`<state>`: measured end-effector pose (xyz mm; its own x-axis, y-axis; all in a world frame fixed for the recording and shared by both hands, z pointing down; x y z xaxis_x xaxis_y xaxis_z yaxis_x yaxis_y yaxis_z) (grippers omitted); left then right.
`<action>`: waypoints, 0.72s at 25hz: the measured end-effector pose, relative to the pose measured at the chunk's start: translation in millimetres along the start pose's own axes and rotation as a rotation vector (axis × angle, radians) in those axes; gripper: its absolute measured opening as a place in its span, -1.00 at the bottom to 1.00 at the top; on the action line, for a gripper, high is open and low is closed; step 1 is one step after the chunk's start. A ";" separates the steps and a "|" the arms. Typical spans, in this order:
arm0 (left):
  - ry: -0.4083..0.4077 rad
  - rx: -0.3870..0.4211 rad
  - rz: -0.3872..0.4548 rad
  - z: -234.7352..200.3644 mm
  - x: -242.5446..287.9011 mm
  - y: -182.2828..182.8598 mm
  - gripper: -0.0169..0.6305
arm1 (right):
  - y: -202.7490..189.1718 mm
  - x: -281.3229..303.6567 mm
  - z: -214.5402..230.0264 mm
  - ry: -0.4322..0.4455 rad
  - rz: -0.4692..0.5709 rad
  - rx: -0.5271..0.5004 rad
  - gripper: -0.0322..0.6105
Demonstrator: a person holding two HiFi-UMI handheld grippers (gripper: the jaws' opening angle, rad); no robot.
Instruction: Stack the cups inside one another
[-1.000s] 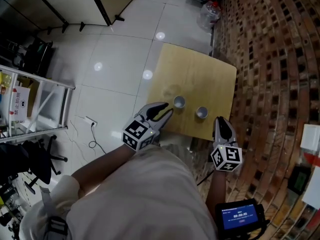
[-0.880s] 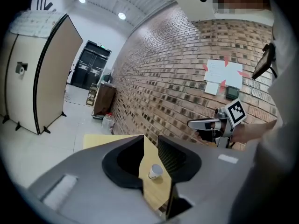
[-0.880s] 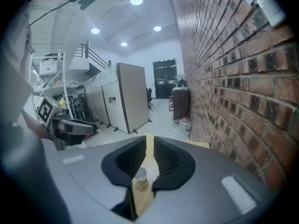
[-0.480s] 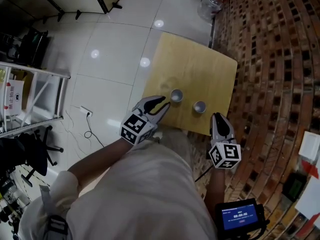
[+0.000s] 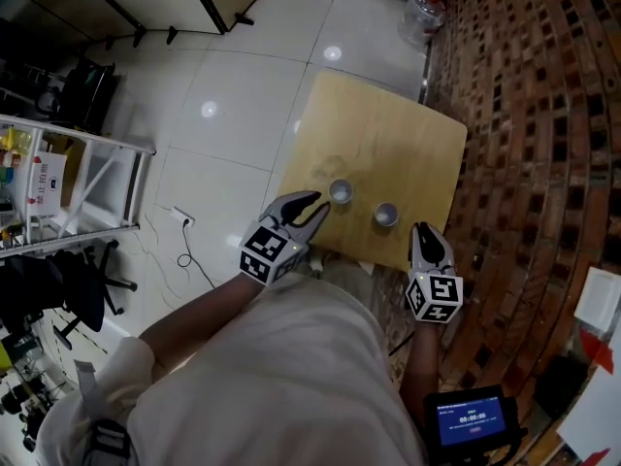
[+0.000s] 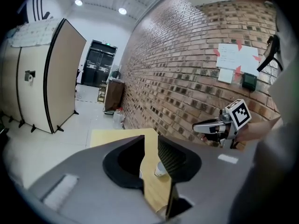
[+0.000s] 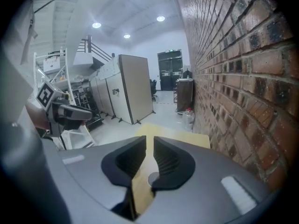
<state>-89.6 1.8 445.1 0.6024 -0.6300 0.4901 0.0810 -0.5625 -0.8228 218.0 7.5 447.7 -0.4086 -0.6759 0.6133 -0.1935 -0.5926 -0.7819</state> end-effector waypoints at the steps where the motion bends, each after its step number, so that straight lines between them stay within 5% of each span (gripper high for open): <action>1: 0.004 0.008 -0.005 3.0 3.0 1.2 -0.63 | -4.1 3.1 2.7 0.006 -0.015 -0.011 -0.76; 9: 0.067 0.117 -0.081 3.3 29.0 -18.0 -0.62 | -35.0 35.3 8.5 0.061 -0.138 -0.157 -0.66; 18: 0.144 0.087 -0.191 -22.0 18.6 -58.7 -0.62 | -52.2 64.9 -4.5 0.130 -0.207 -0.216 -0.66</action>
<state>-100.6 11.4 508.8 0.4509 -0.5903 0.6695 0.2544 -0.6340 -0.7303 197.6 -3.4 527.8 -0.4486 -0.4811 0.7532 -0.4638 -0.5951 -0.6563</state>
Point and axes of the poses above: the fingertips, and each gripper's own axes: x forward along the fingers, z to its right, y out of its top, the point moved 10 cm from there along -x, backward along the fingers, and after that the axes turned 4 degrees about -z, right-handed, at the moved point
